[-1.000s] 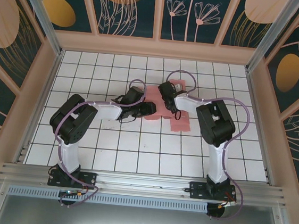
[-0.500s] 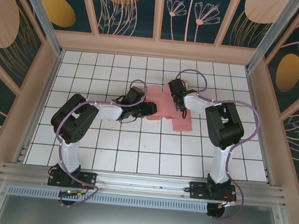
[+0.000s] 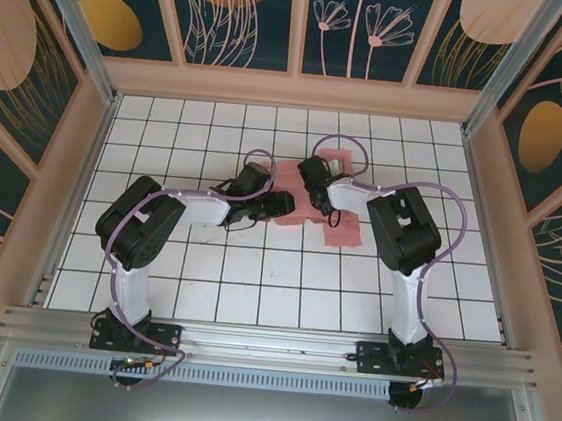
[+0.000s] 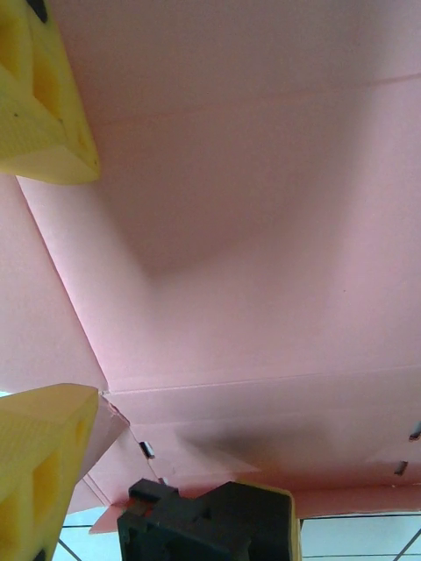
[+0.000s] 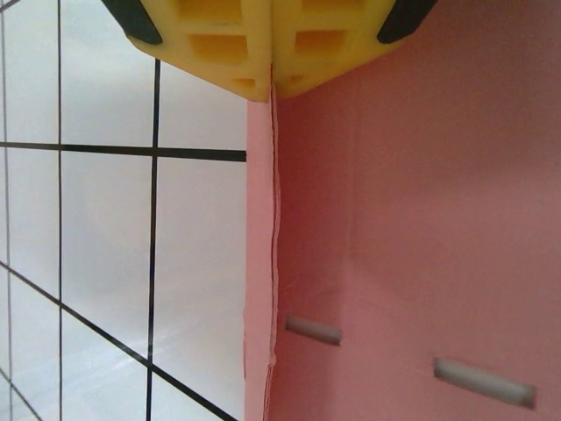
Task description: Fold the paper box
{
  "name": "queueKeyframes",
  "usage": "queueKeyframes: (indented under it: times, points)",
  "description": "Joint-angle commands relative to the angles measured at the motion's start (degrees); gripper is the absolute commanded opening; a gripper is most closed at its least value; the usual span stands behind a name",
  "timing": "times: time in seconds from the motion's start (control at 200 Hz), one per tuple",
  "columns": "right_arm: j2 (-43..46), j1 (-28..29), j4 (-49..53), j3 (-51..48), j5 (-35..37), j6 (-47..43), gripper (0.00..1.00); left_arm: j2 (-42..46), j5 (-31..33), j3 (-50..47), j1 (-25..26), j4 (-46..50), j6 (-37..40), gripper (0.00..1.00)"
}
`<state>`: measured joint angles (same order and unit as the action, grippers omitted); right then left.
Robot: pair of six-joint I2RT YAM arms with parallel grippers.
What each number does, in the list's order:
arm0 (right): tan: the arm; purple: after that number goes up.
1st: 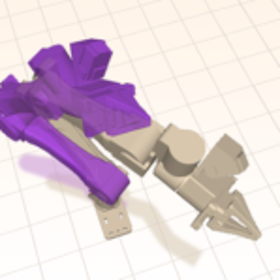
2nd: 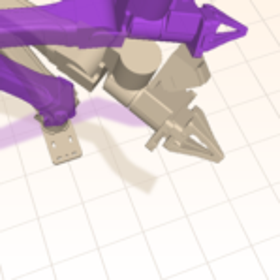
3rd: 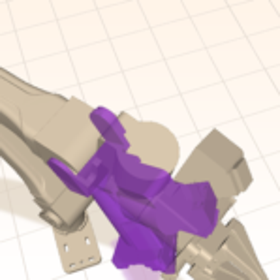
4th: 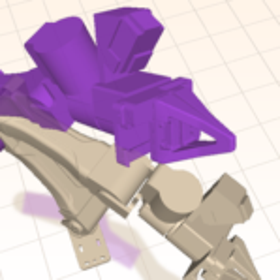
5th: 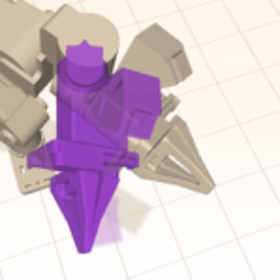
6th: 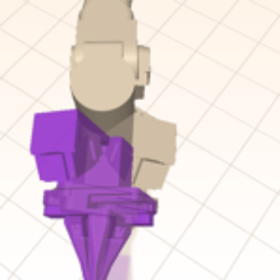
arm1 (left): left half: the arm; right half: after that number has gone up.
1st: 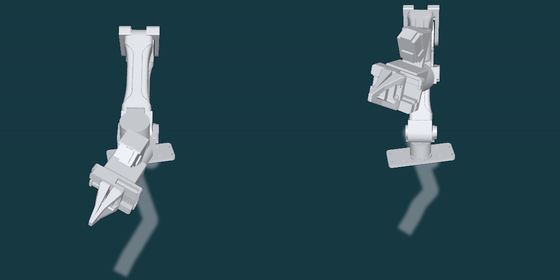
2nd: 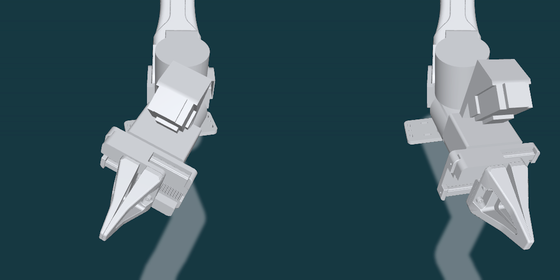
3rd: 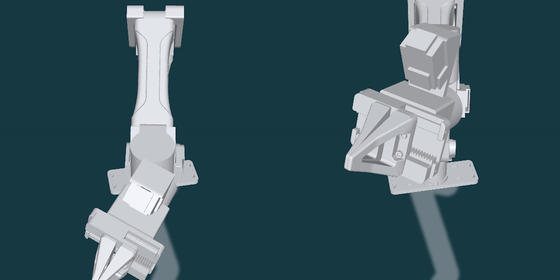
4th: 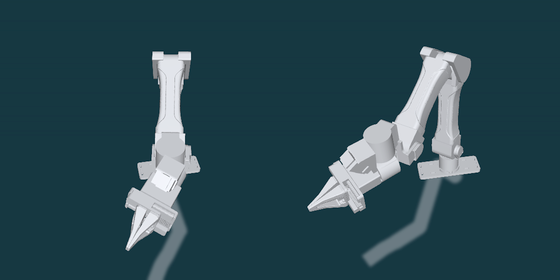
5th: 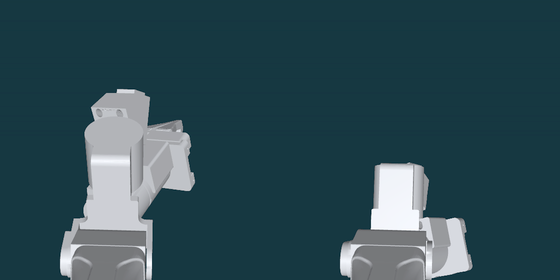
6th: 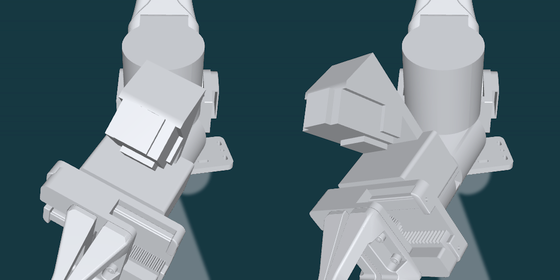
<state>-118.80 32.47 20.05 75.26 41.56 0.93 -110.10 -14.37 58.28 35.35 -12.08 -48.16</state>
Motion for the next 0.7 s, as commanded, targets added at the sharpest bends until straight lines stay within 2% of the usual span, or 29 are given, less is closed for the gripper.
queueKeyframes:
  times: [0.0, 0.14, 0.36, 0.475, 0.696]
  points:
    - [3.8, -3.7, -1.7, -2.8, -12.9, 2.7, 0.0, -0.9, -0.3, -0.2, -0.1, 0.3, -0.2, 0.61]
    - [2.9, -4.0, -0.9, -2.6, -10.9, 0.3, 0.0, -1.3, -0.5, -0.2, -0.1, 0.0, -0.4, 0.61]
    - [-4.8, 1.5, 2.2, 1.6, -2.0, -1.5, 0.0, -1.2, -0.5, -0.3, -0.1, 0.2, -0.5, 0.61]
    - [-4.0, 1.2, 1.1, 1.2, -3.8, -1.5, 0.0, -0.9, -0.2, -0.6, -0.2, 0.4, -0.4, 0.61]
    - [3.4, -4.2, -1.9, -2.9, -11.8, 0.3, 0.0, -0.8, 0.0, -0.6, -0.1, 0.5, -0.4, 0.62]
